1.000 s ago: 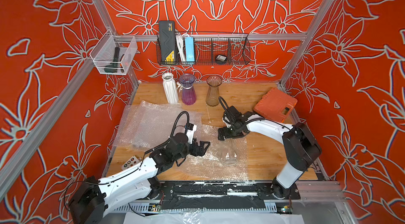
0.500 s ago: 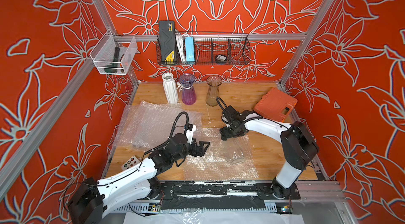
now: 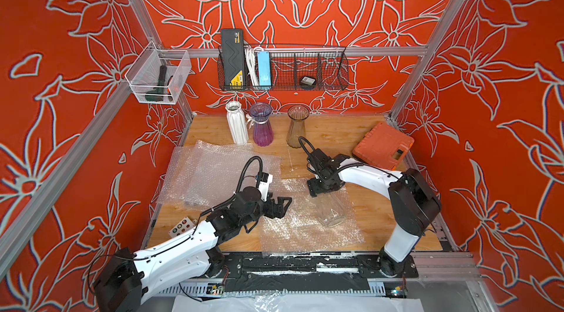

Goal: Unwrap the vase from the bubble wrap
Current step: Pick up the vase from the bubble wrap.

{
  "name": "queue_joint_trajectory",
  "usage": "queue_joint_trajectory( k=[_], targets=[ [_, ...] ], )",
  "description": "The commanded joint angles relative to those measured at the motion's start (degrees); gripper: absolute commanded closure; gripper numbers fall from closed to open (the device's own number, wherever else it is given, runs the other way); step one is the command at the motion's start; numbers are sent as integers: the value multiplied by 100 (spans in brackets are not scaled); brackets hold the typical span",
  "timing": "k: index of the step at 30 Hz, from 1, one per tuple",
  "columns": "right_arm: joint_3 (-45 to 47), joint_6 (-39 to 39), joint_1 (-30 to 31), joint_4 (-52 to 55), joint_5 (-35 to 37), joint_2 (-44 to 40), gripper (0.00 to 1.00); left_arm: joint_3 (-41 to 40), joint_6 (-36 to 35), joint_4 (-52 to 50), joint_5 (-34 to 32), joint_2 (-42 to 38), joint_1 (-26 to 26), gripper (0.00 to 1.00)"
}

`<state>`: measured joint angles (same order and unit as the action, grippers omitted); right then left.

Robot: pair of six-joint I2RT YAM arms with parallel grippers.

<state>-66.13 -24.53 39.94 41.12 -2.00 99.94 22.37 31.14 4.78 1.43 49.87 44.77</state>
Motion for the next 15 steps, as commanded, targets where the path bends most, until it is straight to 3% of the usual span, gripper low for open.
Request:
queue_joint_trajectory(
  k=[1,9,15],
  targets=[
    [144,28,31,-46,301,84,37,26,-16,-125,-82,-82,51,5],
    [159,83,31,-41,235,-397,82,29,5,-196,-126,-119,51,5],
    [528,192,30,-624,174,-1420,93,55,2,-192,-100,-43,49,5]
  ],
)
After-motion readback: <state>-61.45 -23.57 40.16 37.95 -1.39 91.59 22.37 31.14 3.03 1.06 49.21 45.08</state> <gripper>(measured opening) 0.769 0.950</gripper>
